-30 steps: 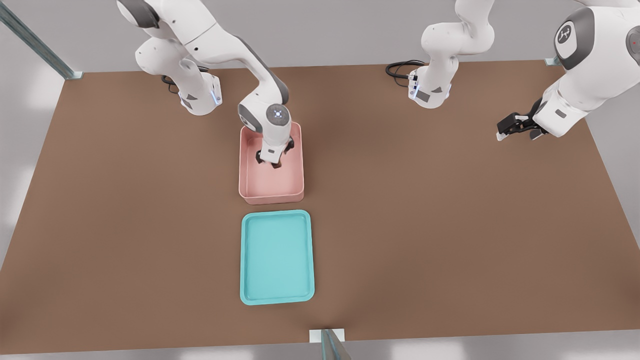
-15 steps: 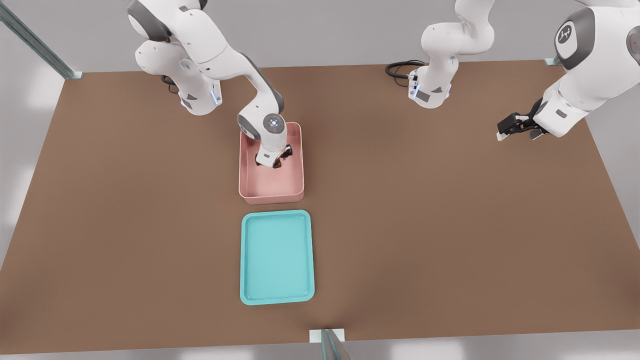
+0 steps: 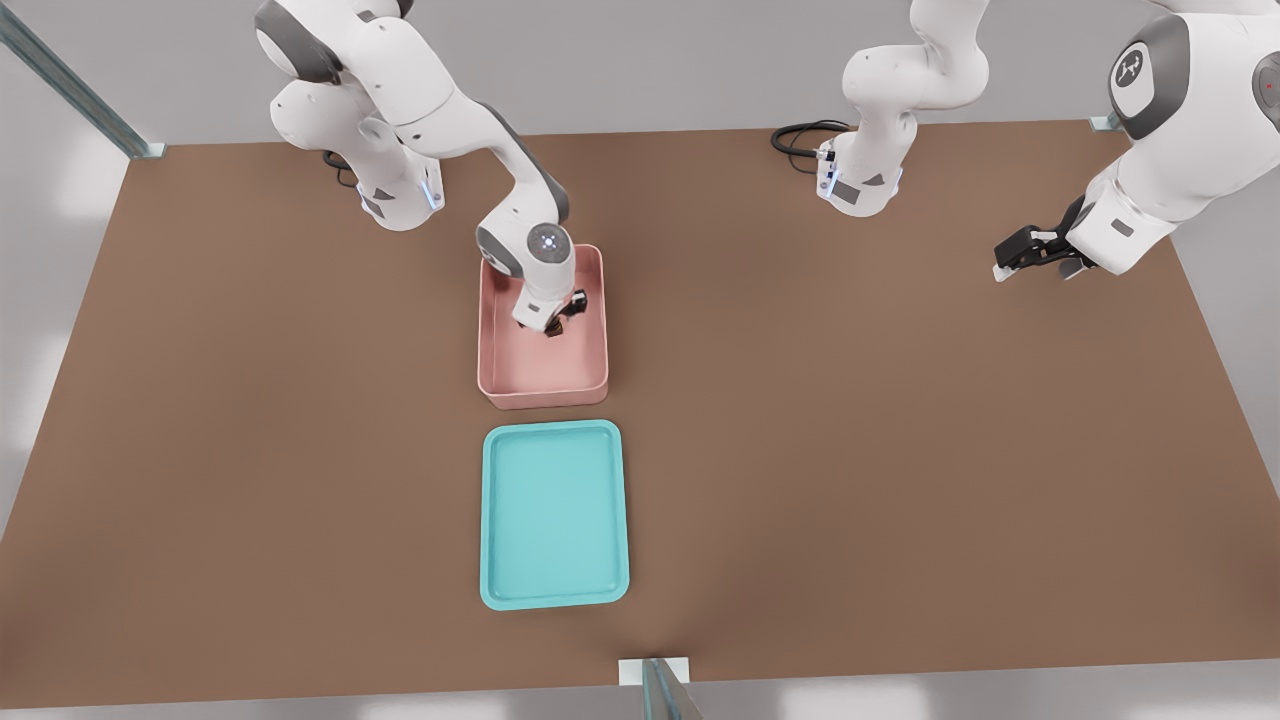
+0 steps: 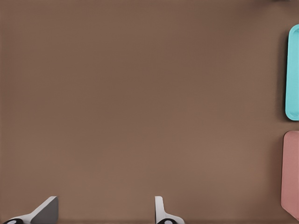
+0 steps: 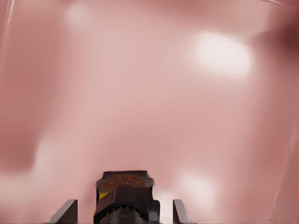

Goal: The left arm remains still, and the right arm places the button from the box into the tray

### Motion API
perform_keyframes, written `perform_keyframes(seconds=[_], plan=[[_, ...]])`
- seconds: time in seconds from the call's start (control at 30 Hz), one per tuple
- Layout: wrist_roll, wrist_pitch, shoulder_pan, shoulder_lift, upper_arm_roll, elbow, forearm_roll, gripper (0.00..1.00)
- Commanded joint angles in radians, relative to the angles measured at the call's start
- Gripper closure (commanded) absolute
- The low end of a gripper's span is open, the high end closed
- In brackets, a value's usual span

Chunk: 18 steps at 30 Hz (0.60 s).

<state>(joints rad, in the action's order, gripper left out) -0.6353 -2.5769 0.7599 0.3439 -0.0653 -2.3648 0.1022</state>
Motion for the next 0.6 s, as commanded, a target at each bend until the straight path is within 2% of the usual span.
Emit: perform_keyframes(seconds=[0.0, 0.07, 0.13, 0.27, 0.37, 0.4, 0.47, 0.5, 0.57], plan=[[-0.040, 0.004, -0.002, 0.000, -0.001, -0.001, -0.001, 0.33], [-0.037, 0.004, -0.010, 0.000, -0.001, 0.001, -0.001, 0.41], [-0.037, 0.004, -0.010, 0.001, -0.001, 0.004, -0.001, 0.55], [-0.037, 0.040, -0.021, -0.008, -0.014, 0.021, -0.001, 0.60], [0.026, 0.104, -0.097, -0.101, -0.033, 0.068, -0.001, 0.60], [0.078, 0.156, -0.185, -0.123, -0.085, 0.134, -0.001, 0.60], [0.207, 0.222, -0.229, -0.111, -0.067, 0.334, -0.006, 0.60], [0.298, 0.221, -0.243, -0.054, -0.041, 0.447, -0.006, 0.60], [0.393, 0.216, -0.298, 0.162, -0.018, 0.723, -0.002, 0.60]])
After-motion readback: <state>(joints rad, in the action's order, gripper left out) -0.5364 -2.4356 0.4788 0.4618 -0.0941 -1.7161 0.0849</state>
